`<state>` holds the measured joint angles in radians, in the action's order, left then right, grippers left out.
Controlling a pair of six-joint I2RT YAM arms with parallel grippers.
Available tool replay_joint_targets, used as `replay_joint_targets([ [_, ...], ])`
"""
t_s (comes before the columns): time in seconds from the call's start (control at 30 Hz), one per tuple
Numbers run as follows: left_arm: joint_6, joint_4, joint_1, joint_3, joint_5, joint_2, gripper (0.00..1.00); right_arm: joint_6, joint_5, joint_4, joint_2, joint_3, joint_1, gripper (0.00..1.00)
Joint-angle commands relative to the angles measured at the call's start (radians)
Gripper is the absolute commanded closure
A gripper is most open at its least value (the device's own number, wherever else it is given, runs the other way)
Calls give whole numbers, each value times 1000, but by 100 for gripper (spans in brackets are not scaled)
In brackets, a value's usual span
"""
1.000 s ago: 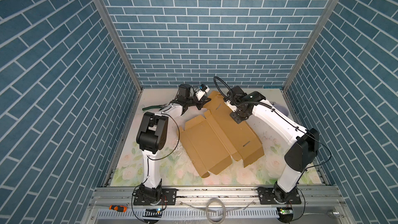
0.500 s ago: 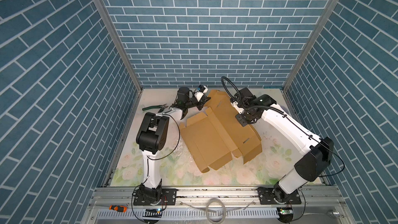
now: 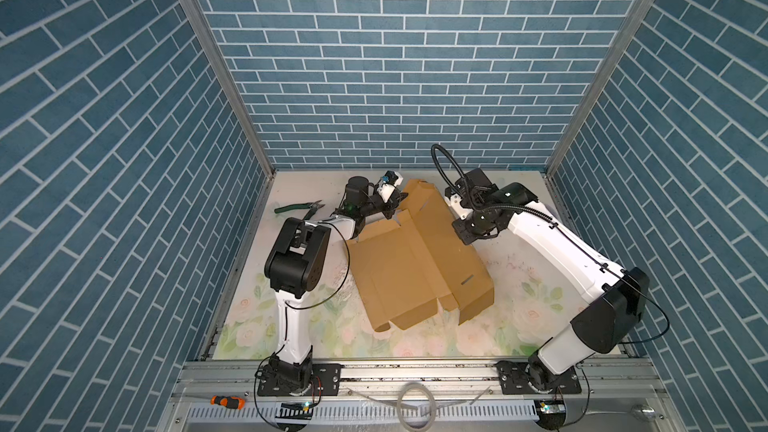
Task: Fold the paper box
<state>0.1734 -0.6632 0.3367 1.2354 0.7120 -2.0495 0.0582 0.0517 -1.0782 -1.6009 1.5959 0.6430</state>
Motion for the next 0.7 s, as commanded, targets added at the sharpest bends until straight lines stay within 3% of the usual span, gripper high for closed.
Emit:
replay_joint_targets([
  [0.0, -11, -74, 28, -26, -29, 36, 100, 50, -43, 32, -10, -25, 4, 87],
  [0.3, -58, -160, 64, -102, -100, 41, 100, 77, -36, 80, 1, -45, 34, 91],
  [0.53, -60, -187, 65, -148, -132, 40, 100, 84, -159, 132, 43, -71, 33, 67],
  [0.67, -58, -199, 66, -158, -138, 36, 100, 161, -362, 154, 27, -51, -35, 61],
])
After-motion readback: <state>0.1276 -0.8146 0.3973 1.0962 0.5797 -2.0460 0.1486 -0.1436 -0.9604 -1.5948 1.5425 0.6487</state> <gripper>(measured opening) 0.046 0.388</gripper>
